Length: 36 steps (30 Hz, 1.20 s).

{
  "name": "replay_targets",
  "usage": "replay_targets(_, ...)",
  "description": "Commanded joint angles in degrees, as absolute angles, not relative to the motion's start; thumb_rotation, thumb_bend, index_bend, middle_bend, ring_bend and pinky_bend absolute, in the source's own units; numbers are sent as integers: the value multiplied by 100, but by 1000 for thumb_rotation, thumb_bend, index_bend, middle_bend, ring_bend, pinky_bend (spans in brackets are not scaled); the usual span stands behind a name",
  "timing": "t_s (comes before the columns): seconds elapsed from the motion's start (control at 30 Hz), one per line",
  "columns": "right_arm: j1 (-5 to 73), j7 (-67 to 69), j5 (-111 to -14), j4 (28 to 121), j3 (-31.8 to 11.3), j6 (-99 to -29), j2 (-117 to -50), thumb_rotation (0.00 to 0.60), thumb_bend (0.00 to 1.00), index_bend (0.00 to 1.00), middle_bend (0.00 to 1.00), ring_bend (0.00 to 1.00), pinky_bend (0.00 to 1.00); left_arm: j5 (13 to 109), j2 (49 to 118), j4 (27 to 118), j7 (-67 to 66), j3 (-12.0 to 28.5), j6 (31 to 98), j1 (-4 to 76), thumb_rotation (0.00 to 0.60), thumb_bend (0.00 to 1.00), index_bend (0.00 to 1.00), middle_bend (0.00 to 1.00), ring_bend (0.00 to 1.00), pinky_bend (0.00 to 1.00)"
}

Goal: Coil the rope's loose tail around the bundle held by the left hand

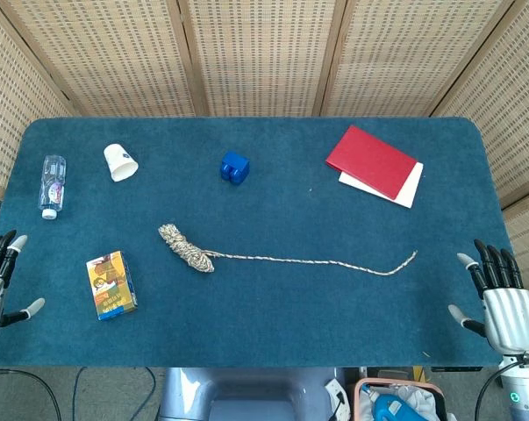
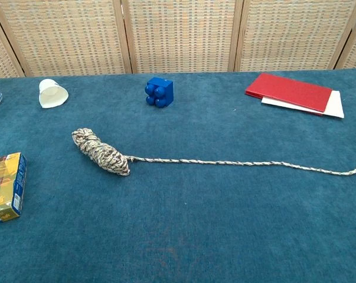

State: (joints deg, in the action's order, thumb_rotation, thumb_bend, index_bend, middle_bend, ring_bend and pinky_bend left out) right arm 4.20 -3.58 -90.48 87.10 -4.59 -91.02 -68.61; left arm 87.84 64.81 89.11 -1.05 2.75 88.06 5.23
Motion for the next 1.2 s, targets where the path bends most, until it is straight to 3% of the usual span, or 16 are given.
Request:
replay_targets(0.03,428,-374,-9024,8748,-450,-9055,-6838,600,0,147,0,0,0,8776,6496,8894,-116,286,8807,527,600,0,0,0,0,0)
replay_targets(0.23,696,-209,-8920,8764,-454,-8502,-6830,600,0,147,0,0,0,8727,6583,8813,-181,311,8752,559,600,0,0,0,0,0)
replay_targets(0.33,1111,81,-8689,8717,-482,-7624,-6800,600,0,165,0,0,0,8683,6641,8807,-291,333,8705,588,600,0,0,0,0,0)
replay_targets(0.43,1524,413,-8421,8589,-578,-6832,-6817,600,21,247,0,0,0,8579,6735,8784,-474,393,8682,613,600,0,0,0,0,0)
replay_targets(0.57,1933,383,-8092,8150,-692,-6159,-7122,600,137,389,0,0,0,8448,6883,8658,-678,465,8587,684,600,0,0,0,0,0)
replay_targets(0.77,2228,181,-7704,7595,-719,-5623,-7686,600,193,405,0,0,0,8224,7008,8505,-786,521,8342,781,600,0,0,0,0,0)
replay_targets(1.03,2405,60,-7662,7160,-713,-5586,-8118,600,200,419,0,0,0,8101,7096,8422,-884,539,8216,841,600,0,0,0,0,0)
replay_targets(1.2,2537,-62,-7643,6955,-669,-5432,-8283,600,269,427,0,0,0,8061,7139,8388,-941,549,8200,859,600,0,0,0,0,0)
